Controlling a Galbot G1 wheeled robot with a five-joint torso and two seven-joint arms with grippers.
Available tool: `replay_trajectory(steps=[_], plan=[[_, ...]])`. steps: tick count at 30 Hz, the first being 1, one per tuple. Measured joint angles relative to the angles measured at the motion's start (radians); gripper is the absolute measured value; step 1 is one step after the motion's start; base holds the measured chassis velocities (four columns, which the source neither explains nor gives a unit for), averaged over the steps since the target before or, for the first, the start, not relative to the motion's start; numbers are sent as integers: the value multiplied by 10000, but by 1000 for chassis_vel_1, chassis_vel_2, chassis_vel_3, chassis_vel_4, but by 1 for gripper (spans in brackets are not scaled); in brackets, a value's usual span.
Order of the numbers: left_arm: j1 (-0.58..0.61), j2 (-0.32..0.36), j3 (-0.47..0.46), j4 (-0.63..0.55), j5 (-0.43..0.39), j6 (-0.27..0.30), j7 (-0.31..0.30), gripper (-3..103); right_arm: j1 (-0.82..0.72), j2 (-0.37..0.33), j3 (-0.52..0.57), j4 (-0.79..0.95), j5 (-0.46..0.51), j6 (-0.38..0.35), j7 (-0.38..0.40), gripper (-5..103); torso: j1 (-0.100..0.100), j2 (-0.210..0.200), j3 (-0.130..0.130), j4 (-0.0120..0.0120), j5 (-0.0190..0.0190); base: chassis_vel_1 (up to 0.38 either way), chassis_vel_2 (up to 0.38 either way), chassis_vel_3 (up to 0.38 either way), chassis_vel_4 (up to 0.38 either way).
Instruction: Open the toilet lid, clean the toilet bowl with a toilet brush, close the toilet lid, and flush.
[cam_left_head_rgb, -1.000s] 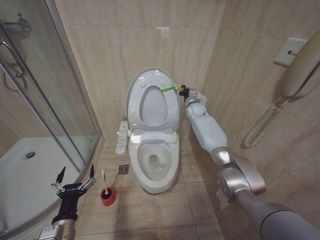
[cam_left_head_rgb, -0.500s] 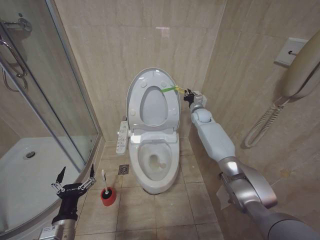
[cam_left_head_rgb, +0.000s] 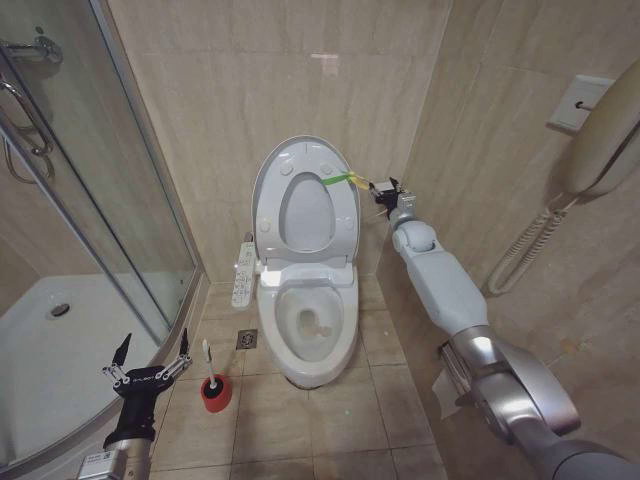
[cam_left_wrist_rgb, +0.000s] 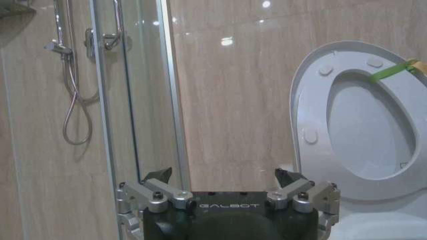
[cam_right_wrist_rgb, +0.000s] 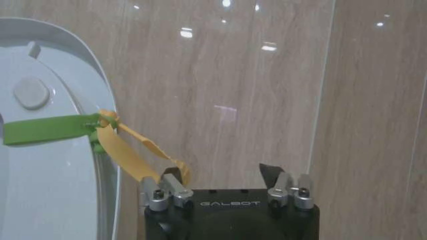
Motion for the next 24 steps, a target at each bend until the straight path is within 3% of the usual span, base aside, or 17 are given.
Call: replay_trajectory(steps=[4,5,24], plan=[[0,0,0,0,0,0,0,100,-198,-230,-100,434,129,-57,-1,70,0,0,0,0,0,0,0,0,0],[0,0,0,0,0,0,0,100,-266,-313,-143,591,178,-86,-3,95,0,0,0,0,0,0,0,0,0],[0,0,0,0,0,0,0,100,-1313,-1010,-611,2601,1017,-598,-143,100,0,0,0,0,0,0,0,0,0]])
